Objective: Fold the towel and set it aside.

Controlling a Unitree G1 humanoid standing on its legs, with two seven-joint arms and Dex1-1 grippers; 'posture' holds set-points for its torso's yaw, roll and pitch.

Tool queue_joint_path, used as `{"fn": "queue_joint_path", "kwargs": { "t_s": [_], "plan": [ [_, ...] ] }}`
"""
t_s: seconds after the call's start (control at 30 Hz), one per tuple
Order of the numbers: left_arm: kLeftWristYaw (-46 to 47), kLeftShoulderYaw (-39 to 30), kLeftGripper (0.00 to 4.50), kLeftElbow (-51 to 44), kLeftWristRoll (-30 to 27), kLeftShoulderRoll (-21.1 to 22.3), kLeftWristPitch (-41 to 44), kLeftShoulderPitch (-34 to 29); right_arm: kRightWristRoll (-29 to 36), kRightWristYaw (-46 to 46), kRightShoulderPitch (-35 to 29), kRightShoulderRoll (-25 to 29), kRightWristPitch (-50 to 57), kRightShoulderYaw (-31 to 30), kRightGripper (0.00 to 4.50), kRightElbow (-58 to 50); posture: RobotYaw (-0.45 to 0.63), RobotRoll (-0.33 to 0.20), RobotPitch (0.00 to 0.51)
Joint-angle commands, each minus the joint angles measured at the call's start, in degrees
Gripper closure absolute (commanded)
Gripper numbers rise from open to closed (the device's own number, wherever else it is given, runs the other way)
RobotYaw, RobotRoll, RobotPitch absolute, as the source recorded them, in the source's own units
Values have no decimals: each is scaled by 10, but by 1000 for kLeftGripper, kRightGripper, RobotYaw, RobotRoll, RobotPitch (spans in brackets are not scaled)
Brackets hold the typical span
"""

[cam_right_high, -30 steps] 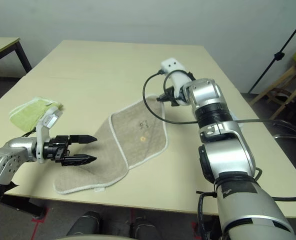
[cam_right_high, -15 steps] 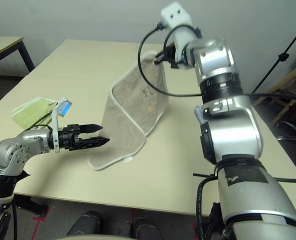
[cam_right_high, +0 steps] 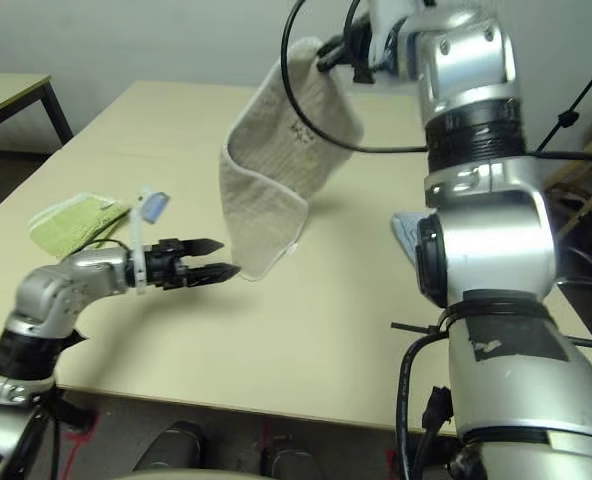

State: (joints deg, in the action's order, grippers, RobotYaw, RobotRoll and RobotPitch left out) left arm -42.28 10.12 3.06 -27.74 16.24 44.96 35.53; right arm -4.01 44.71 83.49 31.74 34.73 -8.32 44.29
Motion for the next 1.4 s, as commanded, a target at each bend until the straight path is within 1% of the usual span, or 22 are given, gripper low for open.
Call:
{"fn": "queue_joint_path", "kwargs": {
  "t_s": [0.03,0.1,0.27,0.33,0.4,0.53,0.7,0.83,0.93,1.07,1.17,1.27,1.4],
  "plan": [
    [37,42,0,99,65,-56,-51,43,-15,-9,-6,-1,-12,-8,4475,5,171,0,4],
    [47,52,0,153,93,-83,-83,63,-17,-10,-7,-2,-12,-7,4475,6,165,0,4],
    [89,70,0,348,178,-160,-218,148,-20,-9,-13,-1,-4,-3,4475,2,148,0,6],
    [98,66,0,405,197,-177,-255,172,-20,-10,-16,-1,0,-2,4475,-2,142,0,8],
    [126,55,0,479,216,-196,-298,200,-19,-9,-21,0,5,-2,4475,-9,130,0,10],
    [152,49,0,581,247,-211,-361,234,-16,-6,-33,3,20,-1,4475,-31,121,0,13],
    [137,65,0,628,292,-215,-392,244,-13,-2,-46,9,40,1,4475,-59,104,0,13],
    [120,56,0,634,300,-226,-395,242,-10,-3,-51,13,51,4,4475,-72,98,0,10],
    [95,74,0,633,324,-231,-397,237,-9,-3,-56,15,56,5,4475,-82,93,0,8],
    [113,94,0,652,363,-229,-410,232,-4,-1,-62,16,67,6,4475,-101,84,0,5],
    [132,90,610,665,376,-222,-417,233,0,1,-67,17,76,6,4500,-116,78,0,5],
    [144,90,1577,676,392,-209,-425,231,2,4,-75,19,82,5,4500,-129,80,0,8],
    [151,83,3041,680,403,-183,-438,222,5,13,-90,24,95,1,4500,-152,83,0,8]
  ]
}}
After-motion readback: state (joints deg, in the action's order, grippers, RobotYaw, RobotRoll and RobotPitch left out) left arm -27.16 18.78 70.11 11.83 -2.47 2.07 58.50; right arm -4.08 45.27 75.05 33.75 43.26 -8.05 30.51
